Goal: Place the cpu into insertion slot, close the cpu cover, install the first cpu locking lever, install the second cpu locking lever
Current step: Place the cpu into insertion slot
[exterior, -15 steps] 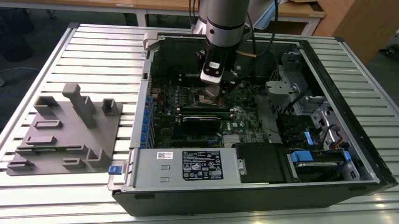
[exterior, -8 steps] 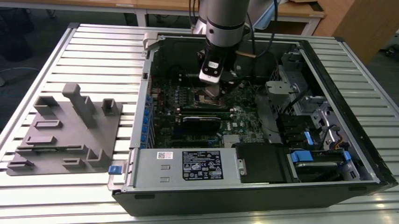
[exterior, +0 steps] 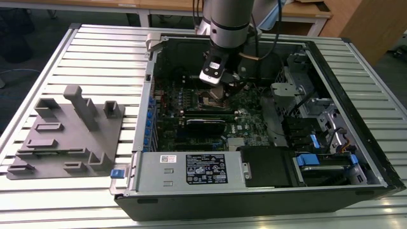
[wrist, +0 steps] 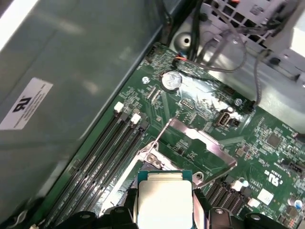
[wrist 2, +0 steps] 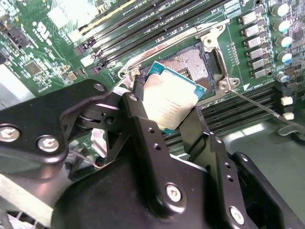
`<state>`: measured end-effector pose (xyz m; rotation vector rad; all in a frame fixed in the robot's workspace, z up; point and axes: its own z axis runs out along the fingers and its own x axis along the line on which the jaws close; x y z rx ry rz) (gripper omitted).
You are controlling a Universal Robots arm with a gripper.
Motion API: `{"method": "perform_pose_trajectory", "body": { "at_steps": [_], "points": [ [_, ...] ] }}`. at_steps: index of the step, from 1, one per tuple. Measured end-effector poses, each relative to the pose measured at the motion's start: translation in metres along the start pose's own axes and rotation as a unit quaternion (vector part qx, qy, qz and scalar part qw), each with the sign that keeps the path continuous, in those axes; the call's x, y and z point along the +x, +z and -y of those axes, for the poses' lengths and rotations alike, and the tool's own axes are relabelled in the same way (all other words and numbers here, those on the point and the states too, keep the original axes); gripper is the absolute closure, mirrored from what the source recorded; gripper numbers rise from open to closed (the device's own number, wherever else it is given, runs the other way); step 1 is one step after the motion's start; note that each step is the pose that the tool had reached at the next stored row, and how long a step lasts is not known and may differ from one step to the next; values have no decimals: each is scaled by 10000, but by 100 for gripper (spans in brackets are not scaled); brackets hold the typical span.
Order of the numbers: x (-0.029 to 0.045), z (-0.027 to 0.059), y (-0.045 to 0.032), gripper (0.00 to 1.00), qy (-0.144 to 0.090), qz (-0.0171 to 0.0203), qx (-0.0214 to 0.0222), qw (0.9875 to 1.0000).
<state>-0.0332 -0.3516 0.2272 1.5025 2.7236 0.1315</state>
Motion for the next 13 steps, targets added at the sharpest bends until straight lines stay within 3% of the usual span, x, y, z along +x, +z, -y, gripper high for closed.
{"method": "perform_pose_trajectory", "body": {
  "at_steps": [13],
  "points": [
    [0, 0, 1, 46, 126, 11, -2, 9999]
  ]
}}
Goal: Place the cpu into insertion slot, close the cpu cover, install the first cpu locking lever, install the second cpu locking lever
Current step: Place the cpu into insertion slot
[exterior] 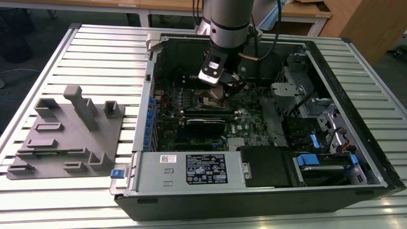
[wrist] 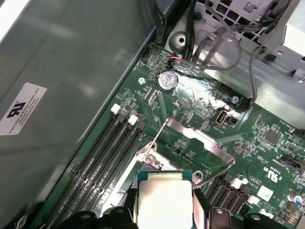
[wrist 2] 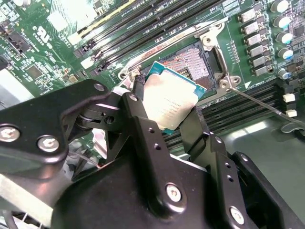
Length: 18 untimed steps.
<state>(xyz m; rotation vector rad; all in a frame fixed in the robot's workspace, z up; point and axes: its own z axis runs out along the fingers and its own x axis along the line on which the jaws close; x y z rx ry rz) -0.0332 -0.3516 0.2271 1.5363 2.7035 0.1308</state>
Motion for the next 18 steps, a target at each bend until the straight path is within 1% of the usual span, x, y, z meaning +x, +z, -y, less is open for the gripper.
{"method": "perform_pose_trajectory", "body": {
  "at_steps": [4, 7, 9, 12, 18],
  "points": [
    [0, 0, 2, 46, 167, 14, -3, 9999],
    [0, 0, 4, 46, 337, 29, -6, 9994],
    [0, 1, 5, 46, 507, 44, -9, 9987],
    [0, 1, 5, 46, 733, 64, -12, 9973],
    [0, 1, 6, 46, 757, 66, -13, 9971]
  ]
}}
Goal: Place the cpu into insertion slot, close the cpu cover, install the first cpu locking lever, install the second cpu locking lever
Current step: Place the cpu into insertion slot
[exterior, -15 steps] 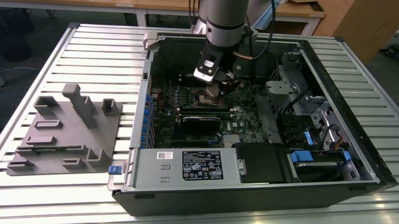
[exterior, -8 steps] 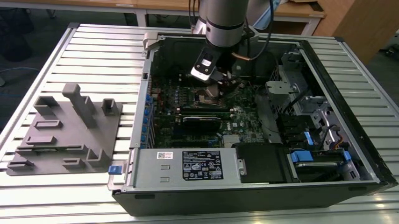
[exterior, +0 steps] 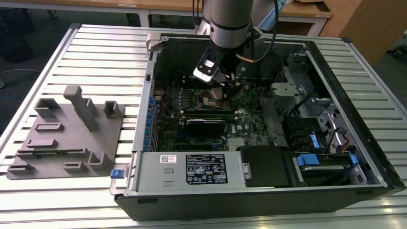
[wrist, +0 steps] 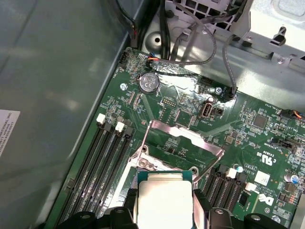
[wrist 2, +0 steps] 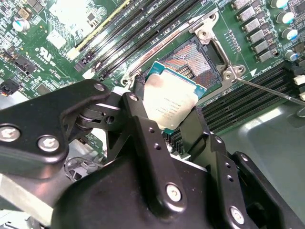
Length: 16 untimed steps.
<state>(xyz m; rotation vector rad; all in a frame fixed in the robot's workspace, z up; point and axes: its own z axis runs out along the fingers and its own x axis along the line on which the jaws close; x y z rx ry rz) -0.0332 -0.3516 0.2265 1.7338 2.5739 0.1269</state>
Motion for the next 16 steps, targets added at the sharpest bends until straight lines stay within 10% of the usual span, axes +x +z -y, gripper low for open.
{"method": "perform_pose_trajectory", "body": {
  "at_steps": [9, 16],
  "points": [
    [0, 0, 1, 46, 14, 2, 0, 10000],
    [0, 1, 16, 46, 562, 49, -9, 9984]
  ]
}}
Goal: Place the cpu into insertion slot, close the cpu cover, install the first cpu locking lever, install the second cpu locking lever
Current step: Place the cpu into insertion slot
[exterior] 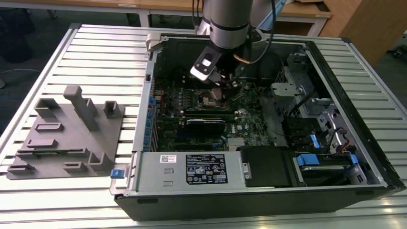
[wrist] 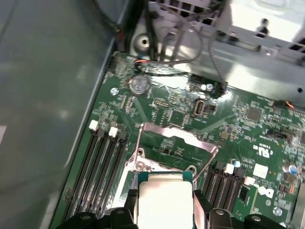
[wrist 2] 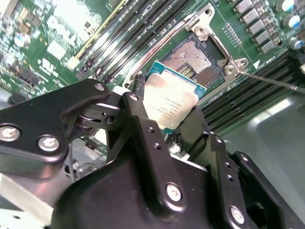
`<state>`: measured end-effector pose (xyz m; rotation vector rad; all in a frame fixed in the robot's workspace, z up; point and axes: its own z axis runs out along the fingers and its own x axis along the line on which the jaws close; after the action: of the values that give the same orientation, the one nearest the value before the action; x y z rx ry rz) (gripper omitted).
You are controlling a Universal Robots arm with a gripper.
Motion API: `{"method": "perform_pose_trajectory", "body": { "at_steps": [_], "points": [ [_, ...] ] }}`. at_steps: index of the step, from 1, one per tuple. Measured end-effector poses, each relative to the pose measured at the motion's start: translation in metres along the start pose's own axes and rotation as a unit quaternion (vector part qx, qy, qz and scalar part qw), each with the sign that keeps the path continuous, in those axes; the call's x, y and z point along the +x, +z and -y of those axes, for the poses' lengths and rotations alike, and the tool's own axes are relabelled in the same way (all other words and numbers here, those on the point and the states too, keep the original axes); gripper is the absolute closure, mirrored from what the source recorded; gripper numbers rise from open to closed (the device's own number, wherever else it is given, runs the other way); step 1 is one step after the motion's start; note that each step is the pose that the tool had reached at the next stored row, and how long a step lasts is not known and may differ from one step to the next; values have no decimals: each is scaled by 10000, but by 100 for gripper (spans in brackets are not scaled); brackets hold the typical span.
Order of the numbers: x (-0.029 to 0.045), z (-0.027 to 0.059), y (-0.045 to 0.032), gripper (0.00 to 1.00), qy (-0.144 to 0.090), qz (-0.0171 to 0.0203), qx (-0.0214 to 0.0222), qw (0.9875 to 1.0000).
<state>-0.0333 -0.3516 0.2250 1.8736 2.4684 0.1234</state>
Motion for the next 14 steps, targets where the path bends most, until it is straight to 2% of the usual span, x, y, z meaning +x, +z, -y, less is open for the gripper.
{"method": "perform_pose_trajectory", "body": {
  "at_steps": [2, 5, 9, 11, 12, 14],
  "points": [
    [0, 0, 5, 46, 179, 16, -3, 9998],
    [0, 1, 13, 46, 455, 40, -7, 9990],
    [0, 2, 22, 46, 811, 72, -13, 9967],
    [3, 15, 22, 46, 908, 80, -14, 9958],
    [24, 59, 22, 46, 954, 84, -15, 9954],
    [25, 61, 26, 46, 1067, 92, -17, 9942]
  ]
}}
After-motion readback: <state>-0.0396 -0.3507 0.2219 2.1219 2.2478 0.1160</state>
